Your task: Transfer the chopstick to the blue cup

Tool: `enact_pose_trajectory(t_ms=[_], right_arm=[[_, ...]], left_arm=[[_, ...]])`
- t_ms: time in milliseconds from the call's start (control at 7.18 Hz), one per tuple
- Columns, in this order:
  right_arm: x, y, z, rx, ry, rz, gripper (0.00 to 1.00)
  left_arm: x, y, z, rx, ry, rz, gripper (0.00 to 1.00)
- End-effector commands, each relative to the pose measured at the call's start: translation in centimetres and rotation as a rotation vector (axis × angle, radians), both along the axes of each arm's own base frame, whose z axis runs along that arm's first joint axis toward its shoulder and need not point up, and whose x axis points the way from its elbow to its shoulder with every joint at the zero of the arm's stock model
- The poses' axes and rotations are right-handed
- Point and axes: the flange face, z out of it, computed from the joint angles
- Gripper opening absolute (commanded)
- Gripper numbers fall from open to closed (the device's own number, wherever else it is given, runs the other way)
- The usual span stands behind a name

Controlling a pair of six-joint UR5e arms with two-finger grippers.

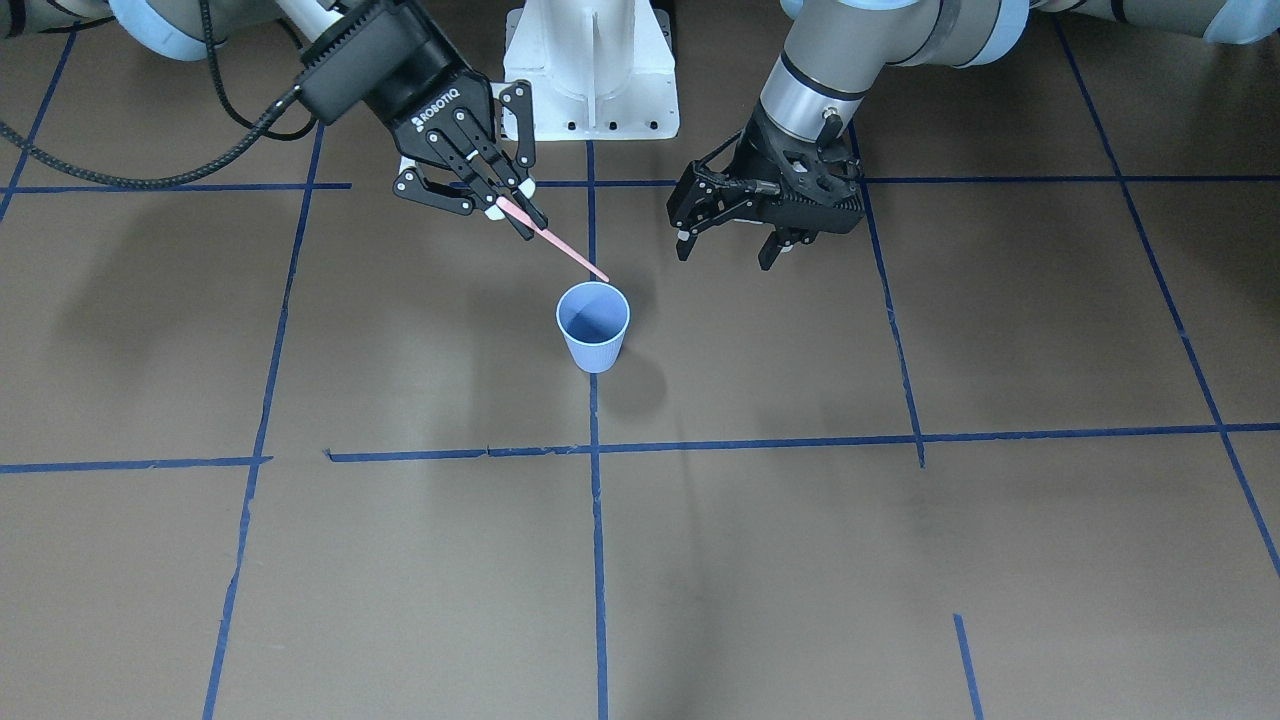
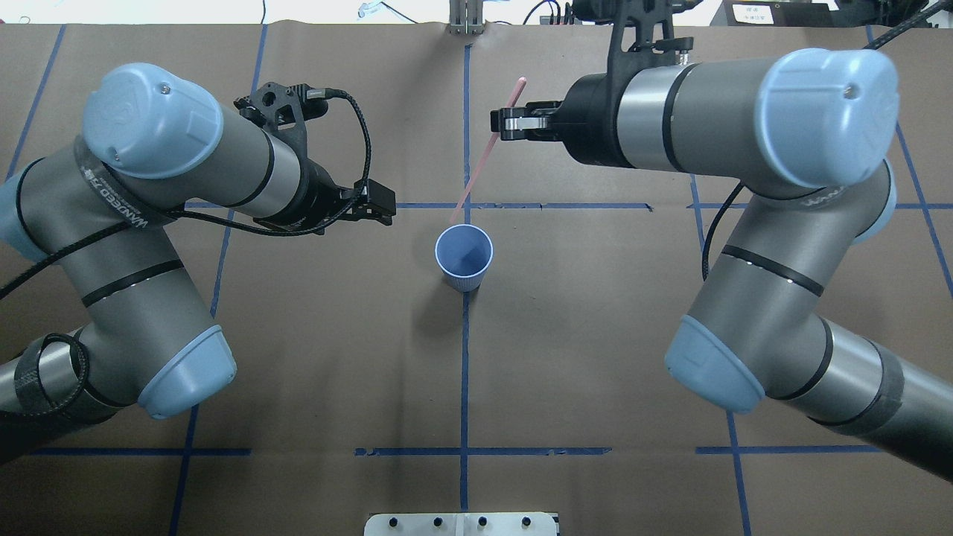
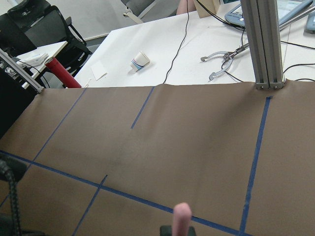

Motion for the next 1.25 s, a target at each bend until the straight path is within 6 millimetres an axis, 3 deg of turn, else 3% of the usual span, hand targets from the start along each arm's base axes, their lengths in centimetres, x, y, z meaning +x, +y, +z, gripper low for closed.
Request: enact_pose_trajectory(t_ms=[0, 557, 697, 836, 975, 1115], right_arm=[[-5.0, 2.3, 1.0, -0.001, 0.064, 0.072, 0.02], [-9.0, 4.2, 3.8, -0.043, 0.180, 0.062, 0.04], [-9.8, 4.6, 4.4, -0.054, 0.214, 0.056, 0.14], [-10.3, 4.8, 4.8, -0.067, 0.247, 0.053, 0.33], [-10.3, 4.9, 4.6, -0.069, 0.248, 0.053, 0.99], [-9.8, 4.9, 4.2, -0.076, 0.259, 0.054, 1.00]], left_arm=[[0.1, 0.0, 0.1, -0.002, -0.002, 0.001, 1.00], [0.1, 0.0, 0.2, -0.003, -0.003, 0.001, 1.00], [0.2, -0.1, 0.2, -0.003, -0.004, 0.001, 1.00], [0.2, -0.1, 0.2, -0.004, -0.004, 0.001, 1.00], [0.2, -0.1, 0.2, -0.004, -0.004, 0.001, 1.00], [0.2, -0.1, 0.3, -0.004, -0.006, 0.001, 1.00]])
